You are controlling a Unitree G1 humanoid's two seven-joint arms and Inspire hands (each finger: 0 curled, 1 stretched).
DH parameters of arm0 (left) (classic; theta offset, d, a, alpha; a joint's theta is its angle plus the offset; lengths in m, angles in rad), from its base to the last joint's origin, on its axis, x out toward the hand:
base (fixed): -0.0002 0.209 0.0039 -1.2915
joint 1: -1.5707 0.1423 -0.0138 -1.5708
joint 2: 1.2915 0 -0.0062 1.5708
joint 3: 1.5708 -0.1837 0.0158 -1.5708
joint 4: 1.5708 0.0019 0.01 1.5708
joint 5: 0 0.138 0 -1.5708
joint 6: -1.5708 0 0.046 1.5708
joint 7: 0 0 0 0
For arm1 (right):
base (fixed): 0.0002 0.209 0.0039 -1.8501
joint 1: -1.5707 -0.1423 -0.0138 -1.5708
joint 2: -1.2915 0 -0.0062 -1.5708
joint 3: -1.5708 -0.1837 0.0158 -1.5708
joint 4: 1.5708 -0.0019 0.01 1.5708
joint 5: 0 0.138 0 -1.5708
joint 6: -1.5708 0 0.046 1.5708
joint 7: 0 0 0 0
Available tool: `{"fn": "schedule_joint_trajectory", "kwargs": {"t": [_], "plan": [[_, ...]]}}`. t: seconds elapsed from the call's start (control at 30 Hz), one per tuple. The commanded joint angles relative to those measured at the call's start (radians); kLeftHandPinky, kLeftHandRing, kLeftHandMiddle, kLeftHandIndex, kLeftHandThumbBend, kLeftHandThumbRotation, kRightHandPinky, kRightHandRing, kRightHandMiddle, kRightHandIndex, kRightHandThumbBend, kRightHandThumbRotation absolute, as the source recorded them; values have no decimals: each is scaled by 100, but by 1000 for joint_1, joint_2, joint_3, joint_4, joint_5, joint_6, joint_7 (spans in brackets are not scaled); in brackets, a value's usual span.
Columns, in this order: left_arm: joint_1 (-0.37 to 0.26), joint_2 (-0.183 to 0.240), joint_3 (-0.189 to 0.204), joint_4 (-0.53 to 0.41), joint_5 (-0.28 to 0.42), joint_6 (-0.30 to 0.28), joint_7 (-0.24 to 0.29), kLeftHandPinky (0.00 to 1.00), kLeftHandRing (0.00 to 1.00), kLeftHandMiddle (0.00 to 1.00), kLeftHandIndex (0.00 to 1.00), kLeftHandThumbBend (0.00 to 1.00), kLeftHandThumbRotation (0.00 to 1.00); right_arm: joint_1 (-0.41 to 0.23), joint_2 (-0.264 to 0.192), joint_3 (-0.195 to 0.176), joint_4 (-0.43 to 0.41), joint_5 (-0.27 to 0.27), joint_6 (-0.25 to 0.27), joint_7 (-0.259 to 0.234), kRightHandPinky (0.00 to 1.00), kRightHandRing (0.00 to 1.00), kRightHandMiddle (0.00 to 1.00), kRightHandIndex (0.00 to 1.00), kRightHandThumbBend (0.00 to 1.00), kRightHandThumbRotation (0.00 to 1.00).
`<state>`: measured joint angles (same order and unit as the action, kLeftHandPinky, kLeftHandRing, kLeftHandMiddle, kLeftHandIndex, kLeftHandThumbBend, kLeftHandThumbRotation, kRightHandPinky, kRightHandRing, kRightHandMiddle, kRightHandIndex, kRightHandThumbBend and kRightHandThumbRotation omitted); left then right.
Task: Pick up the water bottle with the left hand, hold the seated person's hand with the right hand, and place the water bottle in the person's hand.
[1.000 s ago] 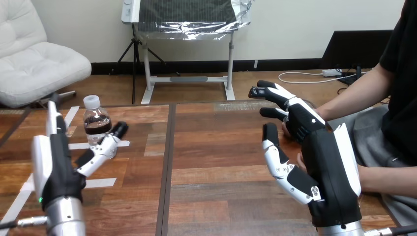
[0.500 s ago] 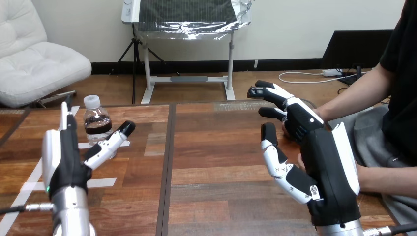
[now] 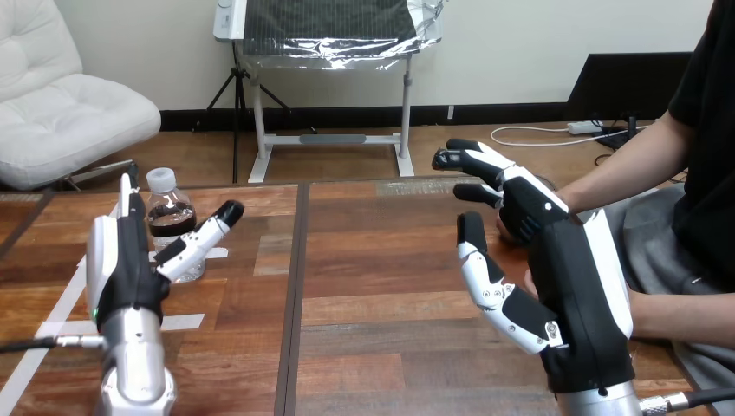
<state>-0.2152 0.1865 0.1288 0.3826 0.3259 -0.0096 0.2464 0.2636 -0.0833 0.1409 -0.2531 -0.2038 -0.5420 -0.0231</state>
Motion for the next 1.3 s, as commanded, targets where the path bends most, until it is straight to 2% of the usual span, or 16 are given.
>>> {"fn": "schedule_joint_trajectory", "kwargs": {"t": [0.0, 0.3, 0.5, 0.8, 1.27], "plan": [[-101, 35, -18, 53, 13, -1, 24, 88, 98, 100, 100, 100, 58, -62, 1, -13, 5, 14, -3, 4, 76, 84, 85, 73, 4, 0], [-145, 58, -37, 154, 44, -50, 91, 86, 96, 99, 100, 100, 58, -57, 2, -18, -9, -6, 13, -3, 75, 83, 85, 73, 5, 0], [-160, 59, -44, 173, 54, -36, 119, 85, 96, 99, 100, 100, 58, -59, 0, -21, -3, -8, 5, -5, 75, 83, 85, 73, 5, 0], [-189, 72, -56, 254, 53, -63, 169, 87, 96, 98, 100, 100, 57, -56, 0, -17, -8, 17, 14, 8, 76, 84, 85, 72, 5, 0], [-227, 84, -74, 310, 69, -24, 212, 87, 96, 97, 99, 98, 55, -58, -2, -20, -10, 6, 14, 9, 77, 85, 85, 71, 5, 0]]}}
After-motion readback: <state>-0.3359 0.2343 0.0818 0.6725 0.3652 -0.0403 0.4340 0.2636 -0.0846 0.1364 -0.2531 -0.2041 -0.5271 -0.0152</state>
